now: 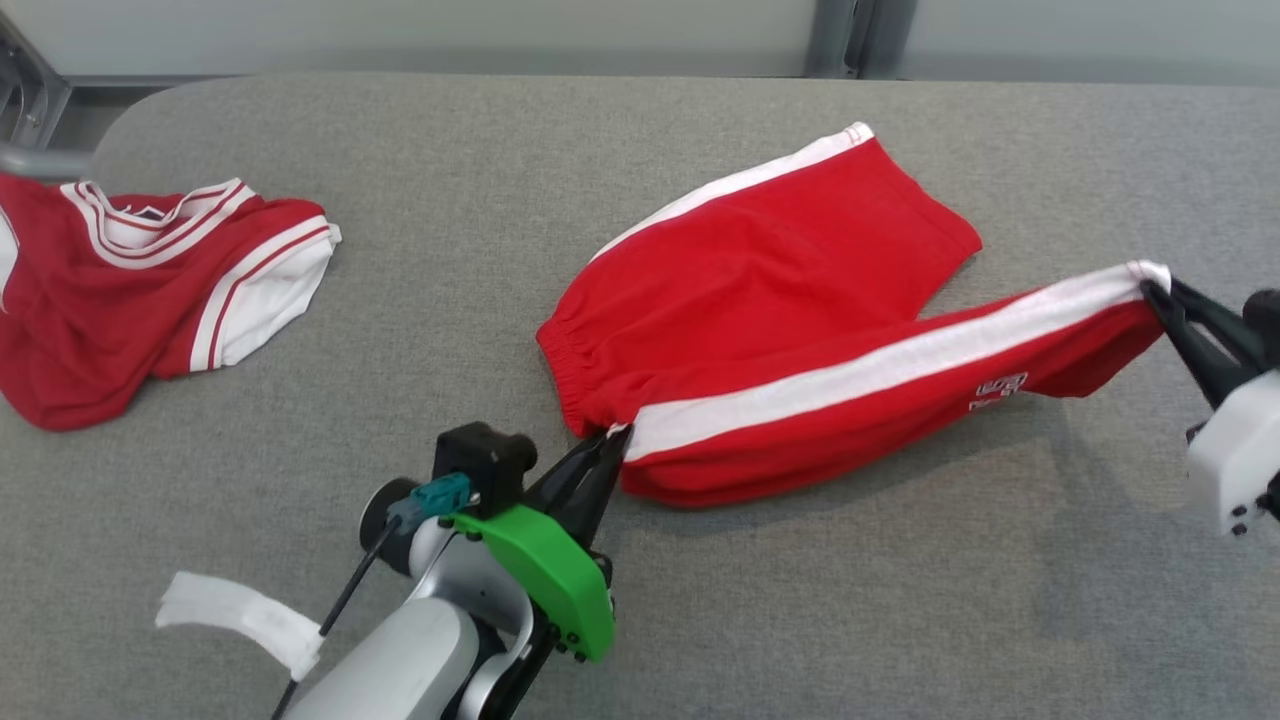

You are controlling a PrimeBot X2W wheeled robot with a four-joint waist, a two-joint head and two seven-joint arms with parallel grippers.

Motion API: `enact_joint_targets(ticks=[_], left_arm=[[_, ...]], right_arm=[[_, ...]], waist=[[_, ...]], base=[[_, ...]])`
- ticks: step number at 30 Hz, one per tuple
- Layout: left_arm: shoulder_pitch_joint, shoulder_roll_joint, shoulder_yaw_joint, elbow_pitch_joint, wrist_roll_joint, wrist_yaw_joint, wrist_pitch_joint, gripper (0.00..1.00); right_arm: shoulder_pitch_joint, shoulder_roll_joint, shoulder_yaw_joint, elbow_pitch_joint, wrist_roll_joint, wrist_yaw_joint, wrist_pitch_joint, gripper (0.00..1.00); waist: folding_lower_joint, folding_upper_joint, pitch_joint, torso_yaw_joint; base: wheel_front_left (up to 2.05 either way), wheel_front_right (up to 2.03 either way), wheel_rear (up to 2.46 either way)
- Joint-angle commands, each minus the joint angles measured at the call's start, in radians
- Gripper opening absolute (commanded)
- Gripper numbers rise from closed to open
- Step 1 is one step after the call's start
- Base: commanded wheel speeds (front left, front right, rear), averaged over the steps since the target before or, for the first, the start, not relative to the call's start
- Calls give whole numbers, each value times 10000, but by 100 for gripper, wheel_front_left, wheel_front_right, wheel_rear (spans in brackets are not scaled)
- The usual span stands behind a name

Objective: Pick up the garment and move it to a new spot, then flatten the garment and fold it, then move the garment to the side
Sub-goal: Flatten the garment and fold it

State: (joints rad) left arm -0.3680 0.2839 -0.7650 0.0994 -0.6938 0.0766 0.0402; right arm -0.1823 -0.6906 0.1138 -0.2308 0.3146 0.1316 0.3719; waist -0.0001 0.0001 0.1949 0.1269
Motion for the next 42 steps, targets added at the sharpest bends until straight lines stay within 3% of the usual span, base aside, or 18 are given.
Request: enact_joint_targets(ticks=[1,10,15,24,39,42], left_arm=[[-314,-115,-37,107,25,-103,42,0],[-2099,-1053,151,1481,-58,-519,-125,0],[-2879,-1340,347,2152,-128,-603,-175,0],[-4021,-1709,457,3140,-222,-826,-130,0],[-5182,-2108,661,4653,-357,-427,-222,0],[-5293,-2169,657,4949,-478,-531,-316,0]], right_arm=[[-481,-210,199,149,150,-16,78,0],[-4142,-1502,2634,2091,842,-17,600,0],[-5802,-1628,4031,2827,1063,-17,700,0],[-8234,-1170,5562,4605,1260,-17,168,0],[-10115,-294,6515,7293,1180,-17,-863,0],[-10291,-163,6749,7726,1256,-17,-1059,0]], waist=[[1,-1,431,358],[1,-1,1250,928],[1,-1,1623,1094],[1,-1,2115,1235],[1,-1,2725,1433],[1,-1,2828,1467]], base=[[0,0,0],[0,0,0],[0,0,0],[0,0,0],[0,0,0],[0,0,0]])
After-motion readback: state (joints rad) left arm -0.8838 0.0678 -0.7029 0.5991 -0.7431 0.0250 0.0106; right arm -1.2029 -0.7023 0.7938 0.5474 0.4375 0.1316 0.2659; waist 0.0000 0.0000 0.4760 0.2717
